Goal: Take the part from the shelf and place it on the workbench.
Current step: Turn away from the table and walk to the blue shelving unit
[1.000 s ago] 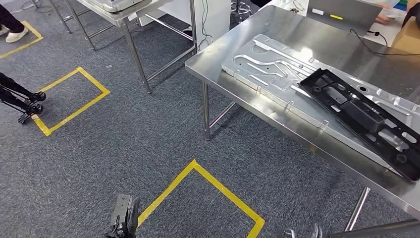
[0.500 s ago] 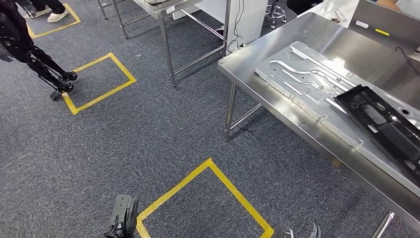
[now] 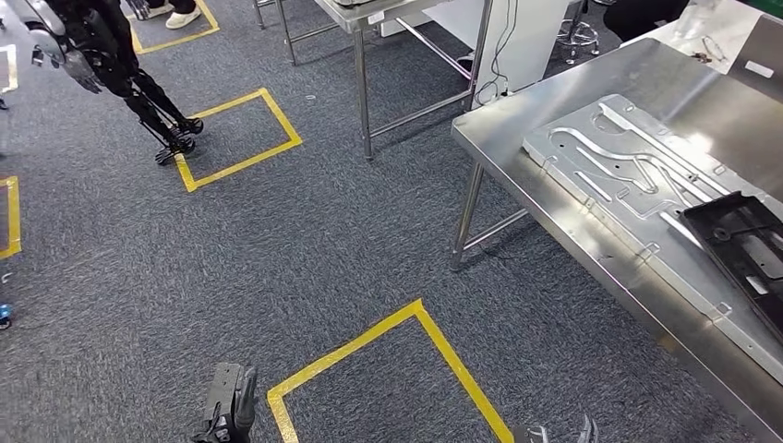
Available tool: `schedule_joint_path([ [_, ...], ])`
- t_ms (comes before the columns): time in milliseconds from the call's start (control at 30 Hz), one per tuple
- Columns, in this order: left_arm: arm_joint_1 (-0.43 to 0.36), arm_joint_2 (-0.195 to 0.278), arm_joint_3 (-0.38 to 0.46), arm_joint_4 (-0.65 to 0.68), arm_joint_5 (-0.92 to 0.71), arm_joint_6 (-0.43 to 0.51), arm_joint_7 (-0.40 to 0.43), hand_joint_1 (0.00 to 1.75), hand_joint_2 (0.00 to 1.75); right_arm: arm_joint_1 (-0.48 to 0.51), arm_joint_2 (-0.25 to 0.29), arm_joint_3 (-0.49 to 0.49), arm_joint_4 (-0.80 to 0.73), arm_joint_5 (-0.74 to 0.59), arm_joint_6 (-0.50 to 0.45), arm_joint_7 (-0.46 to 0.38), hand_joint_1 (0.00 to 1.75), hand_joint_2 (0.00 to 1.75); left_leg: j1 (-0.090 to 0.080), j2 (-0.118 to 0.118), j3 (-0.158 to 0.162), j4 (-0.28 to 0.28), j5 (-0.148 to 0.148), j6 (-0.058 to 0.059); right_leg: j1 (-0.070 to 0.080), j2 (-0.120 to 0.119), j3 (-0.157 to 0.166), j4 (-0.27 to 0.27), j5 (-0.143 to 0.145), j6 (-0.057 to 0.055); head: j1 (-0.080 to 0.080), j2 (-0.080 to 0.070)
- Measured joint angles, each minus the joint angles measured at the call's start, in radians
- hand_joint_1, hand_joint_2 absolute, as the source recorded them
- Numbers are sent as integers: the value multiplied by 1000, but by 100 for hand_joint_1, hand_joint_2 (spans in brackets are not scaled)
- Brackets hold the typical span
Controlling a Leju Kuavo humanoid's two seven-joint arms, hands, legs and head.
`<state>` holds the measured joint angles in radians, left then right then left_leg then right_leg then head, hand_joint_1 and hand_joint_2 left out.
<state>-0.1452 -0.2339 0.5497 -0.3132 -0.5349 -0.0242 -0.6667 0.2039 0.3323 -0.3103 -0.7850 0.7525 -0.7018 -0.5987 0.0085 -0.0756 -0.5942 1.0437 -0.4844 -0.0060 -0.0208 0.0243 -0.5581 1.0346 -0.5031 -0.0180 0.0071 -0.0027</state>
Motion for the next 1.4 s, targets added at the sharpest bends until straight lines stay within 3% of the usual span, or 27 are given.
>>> schedule_joint_path([
  [67,-5,0,0,0,4,0,-1,0,0,0,0,0,2,-9,0,-28,0,0,0,50,-49,104,-56,-9,1,-24,2,-4,0,-9,-1,0],
  [133,-6,0,0,0,9,0,-2,0,0,-1,0,-1,6,-19,0,-56,0,0,3,67,-108,226,-105,-14,5,-49,2,-4,-2,-13,-2,0],
  [167,-5,0,0,0,10,0,-2,0,0,-1,0,-1,8,-20,0,-62,0,0,4,69,-119,250,-105,-15,6,-61,3,-3,-3,-14,-2,0],
  [200,-5,0,0,0,11,0,-2,0,0,-1,0,-1,9,-21,0,-65,0,0,3,72,-111,233,-87,-13,7,-71,4,-3,-4,-15,-2,0],
  [233,-4,1,0,0,11,0,-2,0,0,-2,0,-1,10,-22,0,-66,0,0,2,77,-83,180,-54,-9,9,-82,6,-3,-6,-14,-2,0],
  [300,-7,2,0,0,12,0,-2,0,0,-2,0,-1,11,-22,0,-67,0,0,-7,113,-10,40,1,5,12,-100,12,-3,-11,-10,-2,0],
  [367,-11,3,0,0,12,0,-3,0,0,-2,0,-1,13,-22,0,-67,0,0,-18,138,24,-29,15,17,16,-118,15,-3,-15,-2,-2,0],
  [433,-10,4,0,0,12,0,-4,0,0,-3,0,-1,15,-22,0,-67,0,0,-20,121,24,-38,17,25,17,-136,19,-6,-17,7,-1,0],
  [500,-7,5,1,0,12,0,-5,0,0,-5,-1,-1,15,-22,0,-68,0,0,-13,101,31,-53,25,34,16,-114,20,10,-34,17,-1,0],
  [533,-8,5,1,0,12,0,-5,0,0,-5,-2,-1,16,-22,0,-69,0,0,-9,92,36,-60,30,39,14,-89,7,42,-57,21,-1,0],
  [600,-11,5,1,0,12,0,-5,0,0,-6,-3,-1,17,-22,0,-70,0,0,-7,73,36,-63,33,44,10,-41,-50,160,-117,24,0,0],
  [667,-10,5,1,0,12,0,-5,0,0,-6,-4,-1,19,-22,0,-70,0,0,-7,49,35,-60,33,45,8,-29,-102,254,-141,27,0,0],
  [700,-10,5,1,0,12,-1,-5,0,0,-6,-4,-1,20,-23,0,-70,0,0,-7,37,35,-57,32,44,7,-28,-105,253,-123,29,0,0],
  [733,-9,5,2,0,12,-1,-4,0,0,-6,-4,-1,21,-23,0,-70,0,0,-6,23,35,-53,30,42,4,-25,-90,213,-88,30,0,0],
  [767,-9,5,2,0,12,-1,-4,0,0,-6,-4,-1,22,-23,0,-70,0,0,-4,10,35,-47,26,38,0,-15,-63,148,-49,31,0,0],
  [833,-10,5,2,0,12,-1,-4,0,0,-7,-4,-1,24,-23,0,-70,0,0,-4,-12,28,-32,19,28,-5,22,-18,44,-6,31,-1,0],
  [900,-9,5,2,0,12,-1,-4,0,0,-8,-5,-1,26,-24,0,-70,0,0,-3,-29,18,-24,17,17,-3,39,-10,22,-7,27,-1,0],
  [967,-6,6,3,0,11,-1,-4,0,0,-10,-4,-1,26,-24,0,-70,0,0,2,-38,12,-22,18,5,0,23,-10,19,-2,15,-1,0],
  [1033,-6,6,3,0,11,0,-4,0,0,-12,-3,-1,26,-23,0,-70,0,0,2,-6,-6,13,-5,-4,-1,2,-6,11,1,1,-2,0],
  [1100,-9,6,3,0,11,-1,-5,0,0,-11,-3,-2,26,-23,0,-71,0,0,2,46,-57,120,-62,-11,1,-22,-4,7,0,-7,-3,0],
  [1167,-10,6,3,0,11,-1,-5,0,0,-11,-3,-2,26,-22,0,-71,0,0,4,67,-114,235,-107,-16,6,-48,-4,7,-2,-11,-4,0],
  [1200,-8,6,3,0,12,-1,-4,0,0,-11,-3,-2,26,-22,0,-71,0,0,4,69,-121,251,-104,-16,7,-60,-3,7,-3,-12,-3,0],
  [1233,-7,6,3,0,12,-1,-4,0,0,-12,-3,-2,27,-22,0,-74,0,0,4,72,-110,228,-83,-14,9,-71,-2,7,-5,-12,-4,0],
  [1267,-6,6,3,0,12,-1,-4,0,0,-12,-3,-2,27,-22,0,-78,0,0,2,78,-79,169,-49,-9,10,-82,1,7,-6,-12,-3,0],
  [1333,-8,8,3,0,13,-1,-5,0,0,-13,-3,-4,31,-21,0,-90,0,0,-8,113,-7,32,2,6,13,-101,6,7,-11,-7,-3,0],
  [1400,-9,8,3,0,14,-2,-5,0,0,-14,-3,-7,36,-20,0,-96,0,0,-18,131,20,-26,14,17,15,-117,9,5,-14,2,-3,0],
])
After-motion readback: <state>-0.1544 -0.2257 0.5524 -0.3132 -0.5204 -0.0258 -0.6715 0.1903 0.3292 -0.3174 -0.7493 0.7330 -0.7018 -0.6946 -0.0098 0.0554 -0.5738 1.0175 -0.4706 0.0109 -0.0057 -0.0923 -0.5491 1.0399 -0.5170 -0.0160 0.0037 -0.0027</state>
